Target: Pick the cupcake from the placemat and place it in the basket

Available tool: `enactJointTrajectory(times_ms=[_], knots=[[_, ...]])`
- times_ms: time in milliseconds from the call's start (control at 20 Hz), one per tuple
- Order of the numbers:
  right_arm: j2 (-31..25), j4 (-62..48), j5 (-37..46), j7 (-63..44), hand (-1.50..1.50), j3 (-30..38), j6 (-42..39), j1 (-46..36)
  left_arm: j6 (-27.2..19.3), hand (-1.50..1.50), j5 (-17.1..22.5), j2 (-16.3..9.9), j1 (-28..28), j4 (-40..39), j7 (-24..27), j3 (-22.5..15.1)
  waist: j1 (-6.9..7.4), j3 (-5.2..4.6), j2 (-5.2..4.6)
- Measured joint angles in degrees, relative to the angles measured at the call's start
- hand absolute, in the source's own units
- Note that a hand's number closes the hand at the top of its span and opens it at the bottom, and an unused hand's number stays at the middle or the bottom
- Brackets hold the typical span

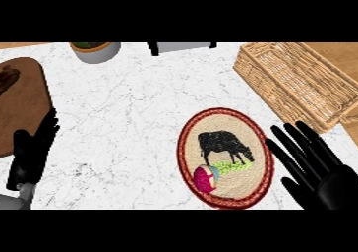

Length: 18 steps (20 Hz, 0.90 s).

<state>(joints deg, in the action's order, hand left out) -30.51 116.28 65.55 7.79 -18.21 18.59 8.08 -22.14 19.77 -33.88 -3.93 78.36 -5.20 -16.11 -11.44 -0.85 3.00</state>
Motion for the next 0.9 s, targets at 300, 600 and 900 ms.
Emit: enactJointTrajectory(times_ms=[300,600,900], knots=[[2.21,3.44,15.56,-10.35,-1.50,-5.80,-5.78,11.50,0.40,0.00,0.36,-0.48,-0.25,0.59,-0.34,0.55,0.79,0.12,-0.60],[8.89,7.55,33.28,-21.11,-1.50,-16.46,-10.45,20.29,1.16,0.00,-0.09,0.03,-2.05,0.72,-0.89,-0.28,3.07,0.31,-1.33],[17.31,6.50,53.92,-32.42,-1.50,-29.79,-11.92,25.74,1.83,0.00,-0.94,0.84,-4.37,1.96,-2.62,-1.74,6.45,0.57,-1.77]])
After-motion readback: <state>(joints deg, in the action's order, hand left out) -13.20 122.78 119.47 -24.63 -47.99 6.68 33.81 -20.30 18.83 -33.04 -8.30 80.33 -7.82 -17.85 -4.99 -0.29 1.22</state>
